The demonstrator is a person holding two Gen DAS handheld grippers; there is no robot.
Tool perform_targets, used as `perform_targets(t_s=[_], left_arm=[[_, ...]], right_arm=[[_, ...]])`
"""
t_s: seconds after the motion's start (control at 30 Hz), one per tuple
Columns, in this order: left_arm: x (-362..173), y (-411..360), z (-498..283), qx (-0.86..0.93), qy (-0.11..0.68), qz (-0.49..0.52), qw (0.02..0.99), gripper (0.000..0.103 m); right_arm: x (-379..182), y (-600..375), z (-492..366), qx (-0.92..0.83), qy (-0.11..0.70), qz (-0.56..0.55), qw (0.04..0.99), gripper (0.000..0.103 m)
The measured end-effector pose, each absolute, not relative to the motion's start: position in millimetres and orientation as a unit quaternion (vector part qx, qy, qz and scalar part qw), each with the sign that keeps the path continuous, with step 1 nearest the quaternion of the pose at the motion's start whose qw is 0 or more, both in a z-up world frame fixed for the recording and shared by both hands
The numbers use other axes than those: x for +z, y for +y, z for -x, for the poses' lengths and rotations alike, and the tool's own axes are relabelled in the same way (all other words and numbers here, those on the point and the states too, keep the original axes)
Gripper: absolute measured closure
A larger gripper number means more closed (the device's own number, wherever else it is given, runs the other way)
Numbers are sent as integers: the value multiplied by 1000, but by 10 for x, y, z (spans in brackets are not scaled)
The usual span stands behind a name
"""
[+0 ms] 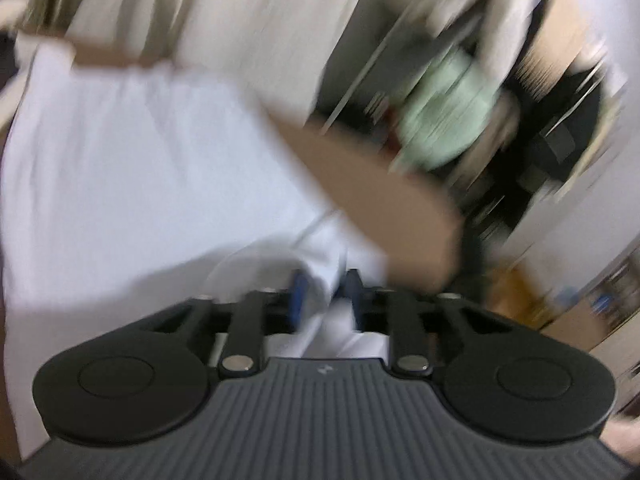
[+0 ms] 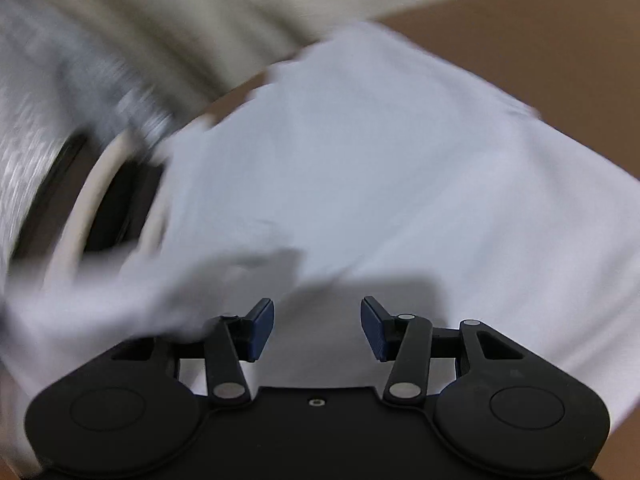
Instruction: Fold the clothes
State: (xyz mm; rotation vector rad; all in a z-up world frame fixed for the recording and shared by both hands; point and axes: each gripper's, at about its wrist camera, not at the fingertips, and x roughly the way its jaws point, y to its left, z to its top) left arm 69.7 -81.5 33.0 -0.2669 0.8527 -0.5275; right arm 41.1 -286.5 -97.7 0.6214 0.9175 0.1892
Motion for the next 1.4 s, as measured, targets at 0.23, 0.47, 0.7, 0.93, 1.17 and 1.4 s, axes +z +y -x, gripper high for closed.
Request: perform_targets(t_s=[0.23, 0.47, 0.7, 0.93, 1.17, 1.4], left_arm=[[-69, -332, -343, -87, 377, 4, 922, 46], [-585, 555, -559, 96, 463, 97, 876, 46], [-630, 508, -528, 110, 454, 62, 882, 46], [-616, 434, -583, 95, 473, 25, 876, 39], [-631, 519, -552, 88, 480, 55, 871, 37], [-632, 680, -538, 68, 472, 123, 871, 37]], right_arm=[[-872, -3367, -295, -14, 407, -299, 863, 49], [-643, -2735, -137, 99, 395, -152, 901, 43], [-751, -2005, -99, 148, 373, 56, 914, 62], [-405, -2463, 18, 49, 332, 26, 942, 97], [-560, -3267, 110, -112, 418, -56, 900, 76], [-550, -3412, -66, -71, 402, -176, 896, 66]])
